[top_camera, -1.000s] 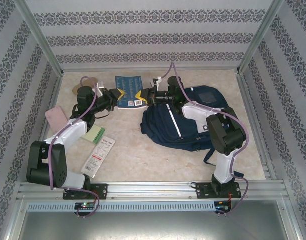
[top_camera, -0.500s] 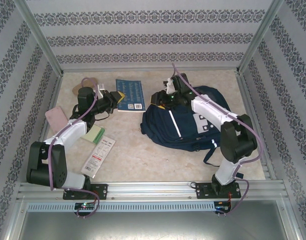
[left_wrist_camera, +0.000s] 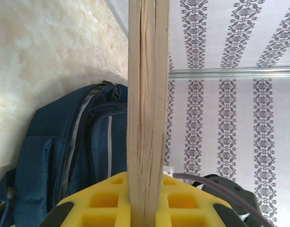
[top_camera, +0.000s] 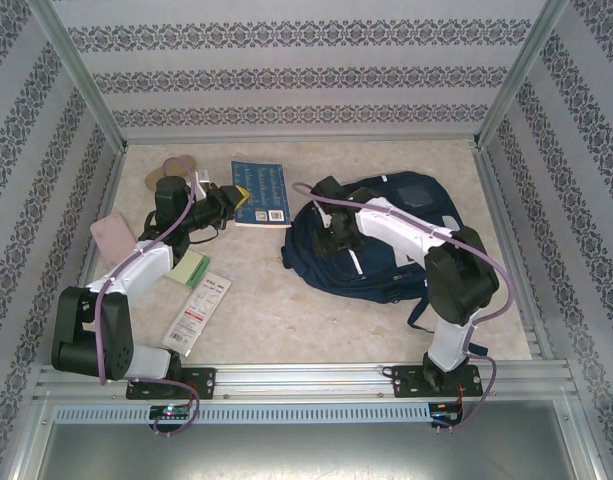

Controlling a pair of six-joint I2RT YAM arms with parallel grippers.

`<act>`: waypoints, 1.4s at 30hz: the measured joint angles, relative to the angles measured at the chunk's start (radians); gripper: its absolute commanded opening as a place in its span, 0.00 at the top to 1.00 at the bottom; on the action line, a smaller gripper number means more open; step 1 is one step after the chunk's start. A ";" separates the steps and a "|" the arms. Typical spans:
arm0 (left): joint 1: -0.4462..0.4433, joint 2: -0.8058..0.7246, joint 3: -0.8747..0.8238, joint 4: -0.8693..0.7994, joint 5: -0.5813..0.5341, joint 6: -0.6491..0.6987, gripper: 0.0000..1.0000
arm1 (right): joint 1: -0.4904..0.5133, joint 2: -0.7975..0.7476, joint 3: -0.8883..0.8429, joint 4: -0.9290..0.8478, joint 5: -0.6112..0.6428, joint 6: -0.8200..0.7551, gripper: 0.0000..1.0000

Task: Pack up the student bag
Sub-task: Open the student bag at the center of the table, then place the book in the student bag.

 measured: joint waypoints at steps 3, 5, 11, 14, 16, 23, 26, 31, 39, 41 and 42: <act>0.000 -0.001 -0.002 0.000 0.000 0.000 1.00 | 0.014 0.026 0.016 -0.014 0.041 -0.015 0.60; 0.000 -0.001 -0.004 0.000 0.000 0.000 1.00 | 0.019 0.039 0.026 -0.022 0.063 -0.018 0.85; 0.000 -0.003 -0.021 0.000 0.000 0.000 1.00 | 0.030 0.038 0.030 -0.025 0.085 -0.018 1.00; -0.003 -0.003 -0.046 0.002 -0.003 0.000 1.00 | 0.024 -0.002 0.034 -0.029 0.083 -0.017 1.00; -0.010 -0.003 -0.068 0.002 -0.016 0.000 1.00 | 0.004 -0.046 0.052 -0.040 0.069 -0.013 1.00; -0.094 0.010 -0.082 0.027 -0.077 0.000 1.00 | -0.141 -0.192 0.172 -0.052 -0.035 0.036 1.00; -0.153 0.050 -0.081 0.070 -0.116 -0.001 1.00 | -0.200 -0.224 0.208 -0.047 -0.097 0.073 1.00; -0.263 0.182 -0.044 0.143 -0.168 -0.012 1.00 | -0.264 -0.232 0.211 -0.027 -0.230 0.140 1.00; -0.394 0.402 0.148 0.244 -0.201 -0.032 1.00 | -0.312 -0.236 0.209 -0.008 -0.347 0.213 1.00; -0.429 0.450 0.201 0.272 -0.201 -0.035 1.00 | -0.319 -0.242 0.202 0.007 -0.372 0.232 1.00; -0.443 0.470 0.222 0.282 -0.201 -0.039 1.00 | -0.327 -0.246 0.198 0.015 -0.389 0.244 1.00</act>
